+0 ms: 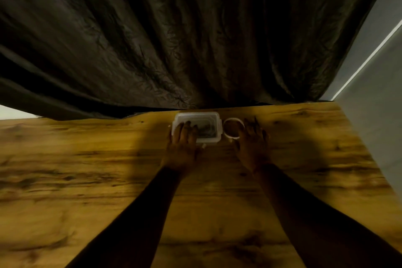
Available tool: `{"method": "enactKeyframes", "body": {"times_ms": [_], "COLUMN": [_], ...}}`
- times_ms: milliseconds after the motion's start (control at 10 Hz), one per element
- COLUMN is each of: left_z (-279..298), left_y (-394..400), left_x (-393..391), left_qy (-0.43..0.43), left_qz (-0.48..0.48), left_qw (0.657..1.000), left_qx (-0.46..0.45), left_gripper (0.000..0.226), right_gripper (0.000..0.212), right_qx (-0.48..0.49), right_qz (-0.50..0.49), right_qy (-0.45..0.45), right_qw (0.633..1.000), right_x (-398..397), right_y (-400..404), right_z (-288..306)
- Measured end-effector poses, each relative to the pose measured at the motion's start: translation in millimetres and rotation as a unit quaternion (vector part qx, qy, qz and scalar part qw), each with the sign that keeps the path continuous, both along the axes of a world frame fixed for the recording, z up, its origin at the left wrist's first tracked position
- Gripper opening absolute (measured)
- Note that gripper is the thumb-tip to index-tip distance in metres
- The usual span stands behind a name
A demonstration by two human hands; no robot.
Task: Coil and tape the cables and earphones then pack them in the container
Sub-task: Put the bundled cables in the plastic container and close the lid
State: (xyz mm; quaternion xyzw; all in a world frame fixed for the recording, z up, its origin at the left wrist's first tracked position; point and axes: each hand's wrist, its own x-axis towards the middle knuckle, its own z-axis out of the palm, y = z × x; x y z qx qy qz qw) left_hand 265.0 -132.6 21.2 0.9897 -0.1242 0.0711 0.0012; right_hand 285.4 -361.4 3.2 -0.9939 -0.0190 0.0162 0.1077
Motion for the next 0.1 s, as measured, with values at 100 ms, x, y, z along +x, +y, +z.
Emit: {"method": "enactKeyframes", "body": {"times_ms": [100], "left_z": [5.4], "left_y": [7.3], "left_x": [-0.1], "left_qy": [-0.021], "left_qz": [0.011], "left_qw": [1.000], "left_qx": [-0.008], "left_gripper": [0.070], "right_gripper": [0.081], "right_qx": [0.007], "right_qz": [-0.029], "right_qy": [-0.005], "right_qw": [1.000], "right_x": [-5.1], "right_y": [-4.2], "right_z": [4.2]}}
